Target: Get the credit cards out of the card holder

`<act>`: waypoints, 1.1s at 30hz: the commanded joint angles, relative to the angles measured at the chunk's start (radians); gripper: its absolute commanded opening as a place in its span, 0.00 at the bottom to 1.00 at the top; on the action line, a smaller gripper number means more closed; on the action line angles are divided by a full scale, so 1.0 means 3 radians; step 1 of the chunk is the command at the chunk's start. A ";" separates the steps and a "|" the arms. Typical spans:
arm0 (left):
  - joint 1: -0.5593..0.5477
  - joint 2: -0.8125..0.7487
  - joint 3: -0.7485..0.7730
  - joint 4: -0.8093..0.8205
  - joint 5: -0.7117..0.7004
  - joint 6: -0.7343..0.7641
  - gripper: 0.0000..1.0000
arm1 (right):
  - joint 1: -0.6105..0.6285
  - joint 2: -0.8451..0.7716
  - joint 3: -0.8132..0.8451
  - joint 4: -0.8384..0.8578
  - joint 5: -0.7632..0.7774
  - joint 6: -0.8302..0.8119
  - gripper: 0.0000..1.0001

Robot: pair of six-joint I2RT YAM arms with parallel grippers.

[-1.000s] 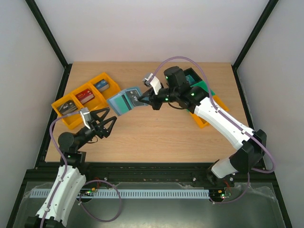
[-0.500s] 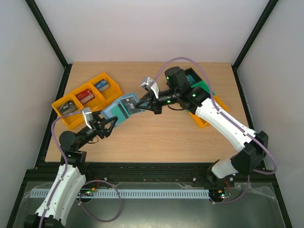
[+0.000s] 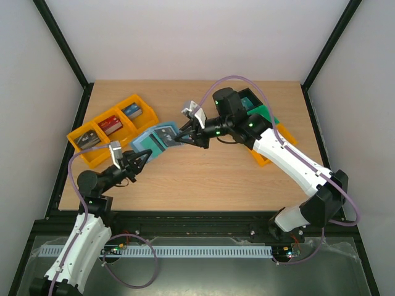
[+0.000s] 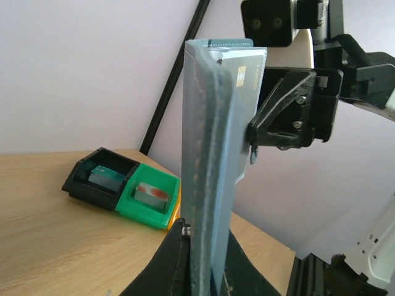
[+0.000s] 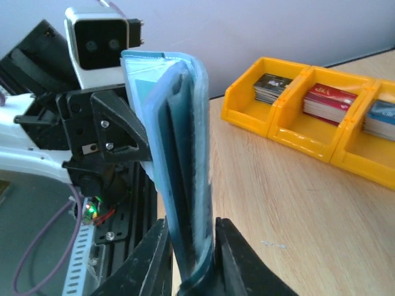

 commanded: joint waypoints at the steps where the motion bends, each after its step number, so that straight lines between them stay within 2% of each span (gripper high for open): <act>1: 0.0017 -0.0027 0.0013 0.0006 -0.0188 -0.0042 0.02 | -0.0081 -0.0003 -0.0067 0.0290 0.0352 0.0367 0.30; 2: 0.0017 -0.0032 0.0028 -0.0053 -0.0283 -0.0039 0.02 | -0.0117 0.0006 -0.0076 0.0334 0.0551 0.0471 0.40; 3: 0.0018 -0.0038 0.0049 -0.0146 -0.0421 -0.0029 0.02 | -0.0148 0.0017 -0.0068 0.0380 0.0750 0.0602 0.44; 5: 0.0026 -0.0045 0.0112 -0.0435 -0.0846 0.0038 0.02 | -0.0158 0.0055 0.0002 0.0421 0.1398 0.0866 0.45; 8: 0.0048 -0.0040 0.0195 -0.0870 -0.1489 0.0245 0.02 | -0.0131 0.0166 0.0256 0.0211 0.2204 0.1022 0.38; 11: 0.0049 -0.0028 0.0233 -0.1108 -0.1799 0.0481 0.02 | 0.0079 0.0163 0.0304 0.0185 0.2192 0.0802 0.37; 13: 0.0045 -0.0015 0.0242 -0.1180 -0.1819 0.0546 0.02 | 0.0307 0.0128 0.0223 0.0267 0.1804 0.0510 0.38; 16: 0.0044 -0.0012 0.0218 -0.1037 -0.1474 0.0574 0.02 | 0.0513 0.0193 0.0146 0.0432 0.0779 0.0293 0.39; 18: 0.0044 -0.0022 0.0181 -0.0719 -0.0948 0.0530 0.02 | 0.0525 0.0264 0.0107 0.0708 0.0300 0.0473 0.37; 19: 0.0044 -0.0029 0.0155 -0.0492 -0.0659 0.0473 0.02 | 0.0524 0.0287 0.0088 0.0846 0.0216 0.0566 0.36; 22: 0.0032 -0.0017 0.0102 0.0046 -0.0179 0.0222 0.02 | 0.0520 0.0380 0.0146 0.0921 0.0154 0.0605 0.35; 33: 0.0019 -0.0035 0.0079 0.0329 0.0307 0.0235 0.02 | 0.0366 0.0415 0.0153 0.0740 0.0142 0.0620 0.33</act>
